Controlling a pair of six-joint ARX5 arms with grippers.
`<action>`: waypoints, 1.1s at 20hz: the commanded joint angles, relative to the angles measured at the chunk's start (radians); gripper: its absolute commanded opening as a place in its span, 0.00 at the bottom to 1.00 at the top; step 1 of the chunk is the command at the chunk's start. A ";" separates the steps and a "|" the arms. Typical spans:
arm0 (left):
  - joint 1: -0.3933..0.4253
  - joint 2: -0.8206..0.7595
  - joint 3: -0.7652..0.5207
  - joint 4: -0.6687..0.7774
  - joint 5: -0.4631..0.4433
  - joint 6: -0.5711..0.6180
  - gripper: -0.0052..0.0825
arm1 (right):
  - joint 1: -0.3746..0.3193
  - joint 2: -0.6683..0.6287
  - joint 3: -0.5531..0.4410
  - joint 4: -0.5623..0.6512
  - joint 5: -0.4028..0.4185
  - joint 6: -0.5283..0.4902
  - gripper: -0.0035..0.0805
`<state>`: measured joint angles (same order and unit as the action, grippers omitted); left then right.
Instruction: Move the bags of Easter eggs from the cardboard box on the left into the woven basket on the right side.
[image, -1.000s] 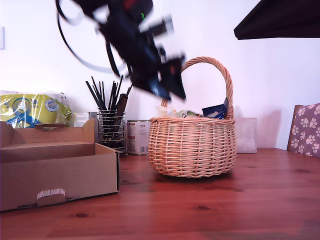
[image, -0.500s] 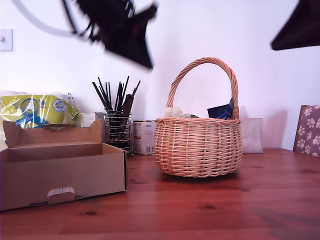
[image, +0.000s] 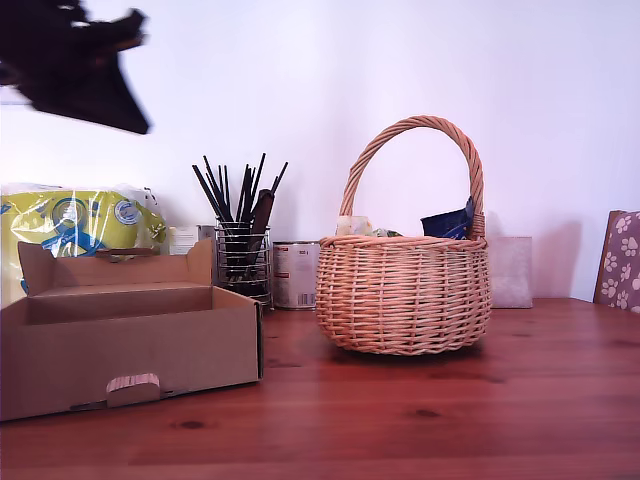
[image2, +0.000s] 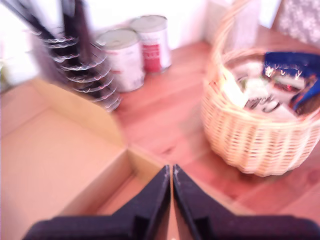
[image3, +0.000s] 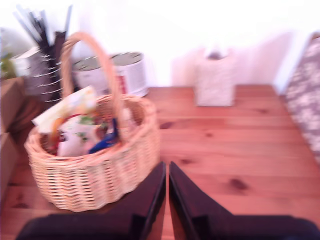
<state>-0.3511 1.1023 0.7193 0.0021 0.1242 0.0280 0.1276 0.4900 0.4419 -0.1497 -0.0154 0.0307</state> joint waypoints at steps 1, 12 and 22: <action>0.035 -0.042 -0.091 0.015 0.001 -0.018 0.04 | -0.006 -0.032 0.000 -0.039 0.000 -0.005 0.03; 0.118 -0.570 -0.364 -0.041 -0.003 -0.056 0.04 | -0.003 -0.225 0.000 -0.225 0.000 0.034 0.03; 0.116 -0.763 -0.364 -0.154 0.010 -0.107 0.04 | -0.003 -0.298 0.000 -0.217 -0.184 0.077 0.03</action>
<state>-0.2348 0.3363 0.3660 -0.1493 0.1307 -0.0734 0.1196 0.1936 0.4419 -0.3645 -0.1940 0.1047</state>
